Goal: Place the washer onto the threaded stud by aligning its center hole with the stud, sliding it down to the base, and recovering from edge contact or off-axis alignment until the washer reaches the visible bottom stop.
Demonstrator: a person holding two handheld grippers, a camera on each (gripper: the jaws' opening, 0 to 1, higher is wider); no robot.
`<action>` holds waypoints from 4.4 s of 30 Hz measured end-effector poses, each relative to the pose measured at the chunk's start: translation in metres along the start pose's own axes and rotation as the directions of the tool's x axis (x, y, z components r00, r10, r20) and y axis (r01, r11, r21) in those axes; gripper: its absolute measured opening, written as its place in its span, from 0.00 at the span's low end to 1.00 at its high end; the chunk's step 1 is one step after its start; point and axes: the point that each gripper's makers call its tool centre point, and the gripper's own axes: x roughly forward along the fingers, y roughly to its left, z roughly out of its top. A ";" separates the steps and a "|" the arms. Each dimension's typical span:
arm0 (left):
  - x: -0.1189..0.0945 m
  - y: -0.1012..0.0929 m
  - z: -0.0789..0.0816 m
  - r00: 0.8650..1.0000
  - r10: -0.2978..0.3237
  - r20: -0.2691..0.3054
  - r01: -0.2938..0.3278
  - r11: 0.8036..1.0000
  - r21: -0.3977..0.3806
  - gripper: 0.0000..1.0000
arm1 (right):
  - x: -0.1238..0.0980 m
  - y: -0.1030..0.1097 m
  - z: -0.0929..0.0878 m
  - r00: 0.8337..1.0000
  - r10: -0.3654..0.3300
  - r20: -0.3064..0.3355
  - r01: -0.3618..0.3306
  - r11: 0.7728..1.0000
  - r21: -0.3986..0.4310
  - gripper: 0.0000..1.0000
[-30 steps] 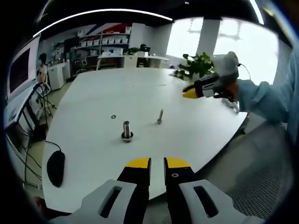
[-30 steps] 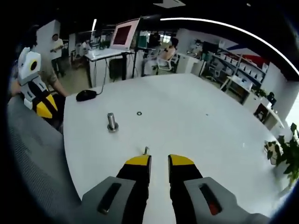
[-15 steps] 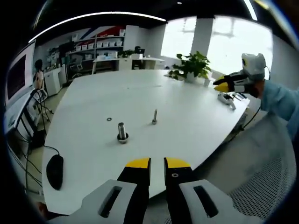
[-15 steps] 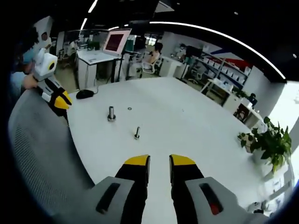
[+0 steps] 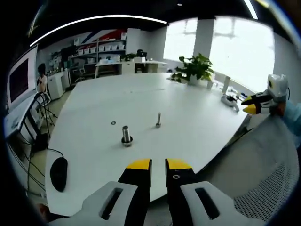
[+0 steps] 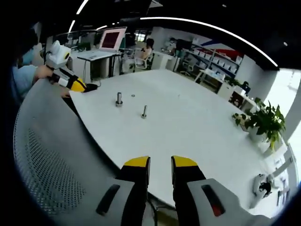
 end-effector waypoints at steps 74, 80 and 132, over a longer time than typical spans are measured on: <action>0.190 0.158 0.053 0.967 -0.050 -0.252 0.128 0.944 0.304 0.10 | 0.024 -0.020 -0.030 0.994 -0.035 -0.107 0.062 0.961 0.268 0.18; 0.213 0.172 0.052 0.962 -0.045 -0.268 0.129 0.944 0.305 0.10 | 0.025 -0.021 -0.032 0.992 -0.032 -0.120 0.064 0.960 0.274 0.18; 0.261 0.201 0.033 0.944 -0.043 -0.326 0.142 0.947 0.287 0.08 | 0.026 -0.023 -0.036 0.990 -0.027 -0.142 0.068 0.954 0.292 0.18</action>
